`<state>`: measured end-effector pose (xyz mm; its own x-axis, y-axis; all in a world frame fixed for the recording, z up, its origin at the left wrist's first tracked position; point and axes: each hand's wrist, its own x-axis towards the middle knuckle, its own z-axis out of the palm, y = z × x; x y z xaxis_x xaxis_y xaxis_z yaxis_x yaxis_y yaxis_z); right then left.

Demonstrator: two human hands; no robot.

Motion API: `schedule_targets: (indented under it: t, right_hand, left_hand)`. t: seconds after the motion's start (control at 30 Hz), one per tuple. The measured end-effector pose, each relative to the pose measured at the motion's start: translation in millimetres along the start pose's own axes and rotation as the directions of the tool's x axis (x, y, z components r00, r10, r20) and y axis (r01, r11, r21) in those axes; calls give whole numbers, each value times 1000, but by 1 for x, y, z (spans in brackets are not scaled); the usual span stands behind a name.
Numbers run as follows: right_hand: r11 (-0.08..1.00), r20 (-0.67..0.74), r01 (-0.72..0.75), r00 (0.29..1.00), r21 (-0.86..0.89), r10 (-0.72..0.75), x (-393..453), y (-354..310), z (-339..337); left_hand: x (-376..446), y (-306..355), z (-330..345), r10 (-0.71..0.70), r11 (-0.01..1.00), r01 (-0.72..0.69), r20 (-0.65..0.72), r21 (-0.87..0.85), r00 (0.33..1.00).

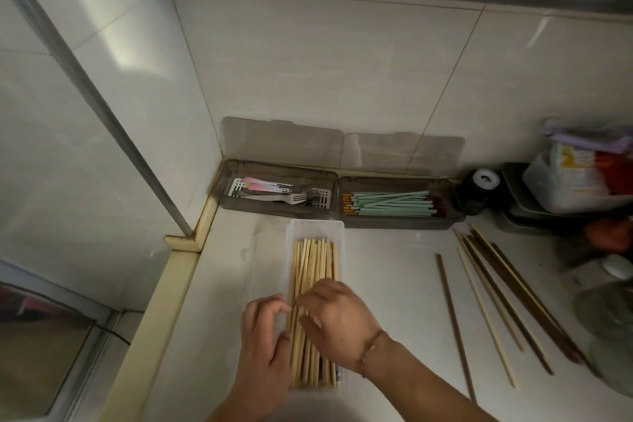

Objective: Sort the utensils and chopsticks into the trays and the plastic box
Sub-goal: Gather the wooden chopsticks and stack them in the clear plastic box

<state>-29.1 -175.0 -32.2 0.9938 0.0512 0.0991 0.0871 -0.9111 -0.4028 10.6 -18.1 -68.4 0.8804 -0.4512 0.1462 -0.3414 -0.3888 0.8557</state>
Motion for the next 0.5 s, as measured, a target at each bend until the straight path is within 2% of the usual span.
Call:
schedule_targets:
  t: [0.07,0.13,0.17,0.23,0.27,0.33,0.4,0.43,0.5]
  right_hand:
    - [999,-268,-29,963,30,36,-19,25,-15]
    - [962,-425,-267,867,50,262,-47,66,-29]
    - [892,-424,-444,795,80,434,-62,88,-37]
    - [648,-312,-757,598,83,738,-96,132,-48]
    - [526,-250,-849,499,51,830,-113,151,-51]
    - [385,-175,-923,379,-3,909,-140,173,-52]
    - [331,-174,-943,331,-32,927,-157,181,-47]
    - [327,-202,-942,334,-69,921,-162,180,-44]
    - [356,-259,-916,395,-187,881,-165,176,-38]
  left_hand:
    - [0,-1,0,19,1000,-19,2,13,1000]
    - [-1,-1,0,23,1000,-23,19,9,1000]
    - [-1,-1,0,23,1000,-24,23,9,999]
    - [-1,0,0,40,999,-40,23,16,999]
    - [-1,1,0,51,998,-51,27,20,998]
    - [-2,2,0,69,997,-70,34,28,997]
    - [-2,3,0,71,997,-72,42,28,997]
    - [-2,4,0,61,998,-63,49,29,997]
    - [-3,6,0,51,998,-52,51,32,997]
